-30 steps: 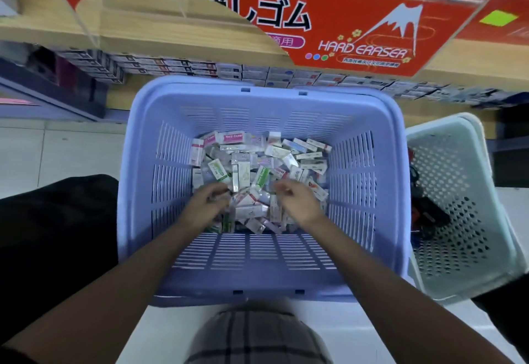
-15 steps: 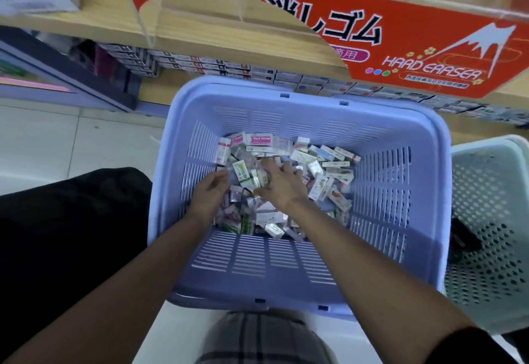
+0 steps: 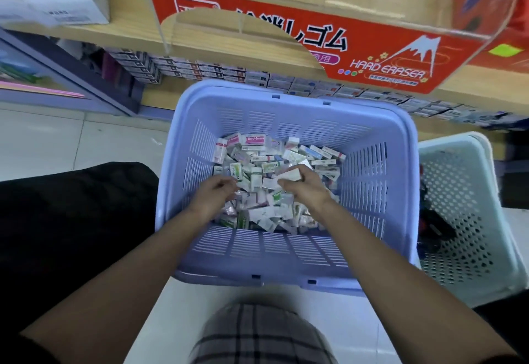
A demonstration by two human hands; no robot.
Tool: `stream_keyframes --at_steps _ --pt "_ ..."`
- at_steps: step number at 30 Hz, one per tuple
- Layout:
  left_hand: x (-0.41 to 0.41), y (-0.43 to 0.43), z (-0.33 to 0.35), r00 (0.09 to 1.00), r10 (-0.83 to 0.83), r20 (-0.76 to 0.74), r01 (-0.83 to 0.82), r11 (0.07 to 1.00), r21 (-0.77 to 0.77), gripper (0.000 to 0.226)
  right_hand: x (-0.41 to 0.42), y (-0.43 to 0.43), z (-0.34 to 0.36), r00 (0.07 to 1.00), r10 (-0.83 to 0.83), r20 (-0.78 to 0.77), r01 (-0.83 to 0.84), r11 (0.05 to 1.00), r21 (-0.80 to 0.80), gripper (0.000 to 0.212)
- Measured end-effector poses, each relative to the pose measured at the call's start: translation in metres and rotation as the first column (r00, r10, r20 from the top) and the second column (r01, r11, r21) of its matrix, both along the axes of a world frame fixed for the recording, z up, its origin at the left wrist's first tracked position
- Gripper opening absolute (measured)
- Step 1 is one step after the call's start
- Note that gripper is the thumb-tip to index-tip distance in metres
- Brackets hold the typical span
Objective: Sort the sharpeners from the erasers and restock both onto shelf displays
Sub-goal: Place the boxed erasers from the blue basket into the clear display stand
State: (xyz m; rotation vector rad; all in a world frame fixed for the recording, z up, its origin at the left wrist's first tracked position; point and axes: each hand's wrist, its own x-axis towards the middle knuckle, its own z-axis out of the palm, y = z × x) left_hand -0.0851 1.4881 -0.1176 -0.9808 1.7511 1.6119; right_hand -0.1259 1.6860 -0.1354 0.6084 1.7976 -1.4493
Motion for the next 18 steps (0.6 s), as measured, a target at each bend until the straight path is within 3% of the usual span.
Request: stream_keyframes --at_steps 2,4,7,10,14,18 --pt "-0.002 0.002 0.018 0.989 -0.124 -0.085 0.127 0.991 0.033 0.021 0.002 0.002 0.022 0.995 -0.103 -0.004 0.102 0.988 -0.117 0.029" --pt "-0.007 0.008 0.04 0.944 -0.285 -0.165 0.296 0.954 0.048 0.046 0.003 0.0 0.044 0.985 -0.172 -0.003 0.168 0.963 -0.211 0.042" --pt "-0.015 0.02 0.071 0.869 -0.42 -0.262 0.44 0.898 0.019 0.07 0.002 -0.007 0.076 0.966 -0.258 -0.028 0.233 0.911 -0.339 0.027" --pt "-0.02 0.026 0.097 0.808 -0.45 -0.38 0.452 0.888 -0.09 0.059 0.006 -0.008 0.11 0.949 -0.298 -0.107 0.233 0.887 -0.4 0.014" --pt "-0.018 0.025 0.14 0.74 -0.477 -0.475 0.458 0.874 -0.166 0.033 0.018 0.0 0.158 0.923 -0.307 -0.234 0.2 0.899 -0.39 0.015" --pt "-0.02 0.025 0.184 0.663 -0.5 -0.557 0.445 0.862 -0.243 0.024 0.027 0.005 0.199 0.875 -0.405 -0.266 0.248 0.846 -0.472 0.01"
